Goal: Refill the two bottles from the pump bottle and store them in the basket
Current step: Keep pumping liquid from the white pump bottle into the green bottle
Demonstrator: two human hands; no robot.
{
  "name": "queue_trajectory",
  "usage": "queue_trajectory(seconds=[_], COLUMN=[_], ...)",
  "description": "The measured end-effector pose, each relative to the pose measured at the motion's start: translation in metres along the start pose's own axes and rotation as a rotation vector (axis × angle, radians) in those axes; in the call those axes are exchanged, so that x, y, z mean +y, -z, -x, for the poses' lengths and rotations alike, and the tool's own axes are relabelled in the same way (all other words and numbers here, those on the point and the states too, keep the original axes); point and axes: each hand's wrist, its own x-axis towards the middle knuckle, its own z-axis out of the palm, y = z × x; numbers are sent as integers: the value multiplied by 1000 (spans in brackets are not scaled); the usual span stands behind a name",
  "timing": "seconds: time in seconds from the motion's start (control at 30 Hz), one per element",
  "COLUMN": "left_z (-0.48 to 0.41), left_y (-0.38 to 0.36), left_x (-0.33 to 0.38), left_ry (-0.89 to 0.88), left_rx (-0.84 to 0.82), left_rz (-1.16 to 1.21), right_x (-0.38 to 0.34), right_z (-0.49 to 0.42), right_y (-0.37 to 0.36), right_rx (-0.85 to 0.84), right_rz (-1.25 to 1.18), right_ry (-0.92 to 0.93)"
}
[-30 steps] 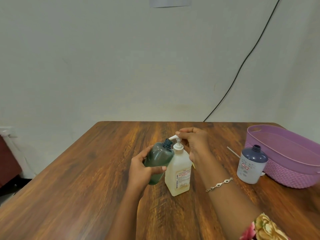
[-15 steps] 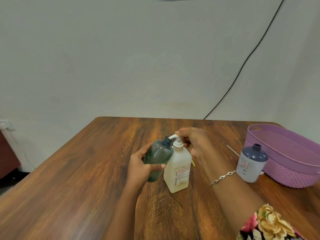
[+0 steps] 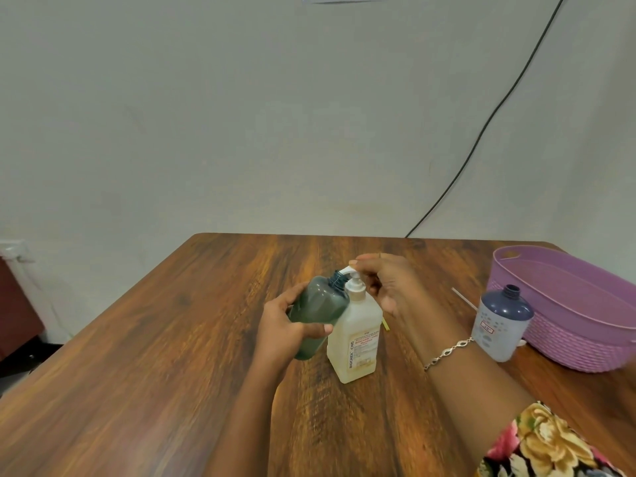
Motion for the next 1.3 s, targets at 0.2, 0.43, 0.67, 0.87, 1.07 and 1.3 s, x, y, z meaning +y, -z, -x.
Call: queue_trajectory(seconds=[0.2,0.43,0.67,0.87,1.07,1.3], left_z=[-4,-2,-3,-3,-2,-1], left_y=[-1,-2,-2,-2,0,-2], left_x=[5,1,6,1,3,4], left_ry=[-7,2,0,7,13,25], left_rx=[-15,-10,-13,0,5,2], left_rz=[2,3,1,-21,-27,-2], right_x=[-4,4,2,13,1,19], right_z=[-1,1,-1,1,1,0], right_y=[1,3,-4,1,-1,0], right_rx=[-15,0,-15,-17,-114,-68], right_rz=[-2,-8,-76,-112,-187,-146], right_ry=[4,46,74,44,35,53])
